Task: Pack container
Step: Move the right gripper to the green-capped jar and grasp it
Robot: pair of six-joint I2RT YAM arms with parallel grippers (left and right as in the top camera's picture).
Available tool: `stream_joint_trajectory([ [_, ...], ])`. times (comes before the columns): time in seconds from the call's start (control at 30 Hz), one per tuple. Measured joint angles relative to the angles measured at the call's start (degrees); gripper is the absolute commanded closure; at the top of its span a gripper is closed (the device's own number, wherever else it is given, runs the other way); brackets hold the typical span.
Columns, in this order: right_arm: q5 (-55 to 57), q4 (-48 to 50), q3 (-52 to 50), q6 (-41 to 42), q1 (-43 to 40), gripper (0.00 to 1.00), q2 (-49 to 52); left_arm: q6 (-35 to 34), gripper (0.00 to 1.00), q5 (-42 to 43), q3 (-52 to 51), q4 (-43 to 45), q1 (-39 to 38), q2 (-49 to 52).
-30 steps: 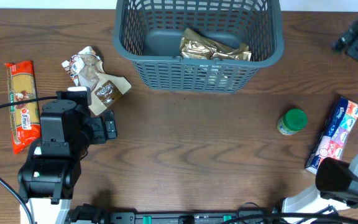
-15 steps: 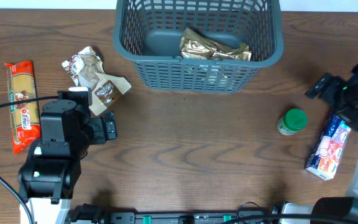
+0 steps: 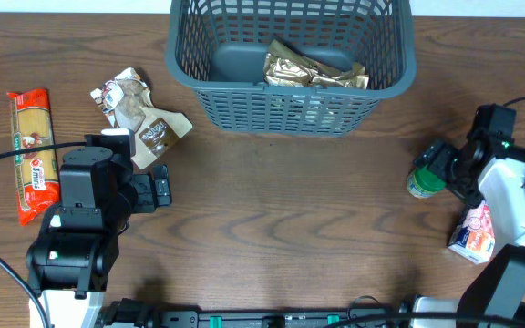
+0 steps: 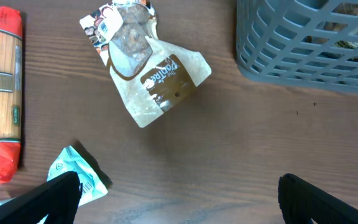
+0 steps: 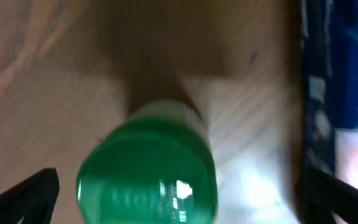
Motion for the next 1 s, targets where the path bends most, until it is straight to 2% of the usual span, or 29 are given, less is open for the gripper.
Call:
stream_joint_trajectory([
  [0.27,0.0,8.9,-7.3,0.0,0.2,0.01,0.0,0.0,0.01,0.0,0.0,0.0,0.0,0.0],
  [0.5,-0.1,12.3,-9.0,0.2,0.2,0.14,0.0,0.0,0.02,0.0,0.0,0.0,0.0,0.0],
  [1.0,-0.3,14.1,-8.9,0.5,0.2,0.15,5.1,0.0,0.02,0.0,0.0,0.0,0.0,0.0],
])
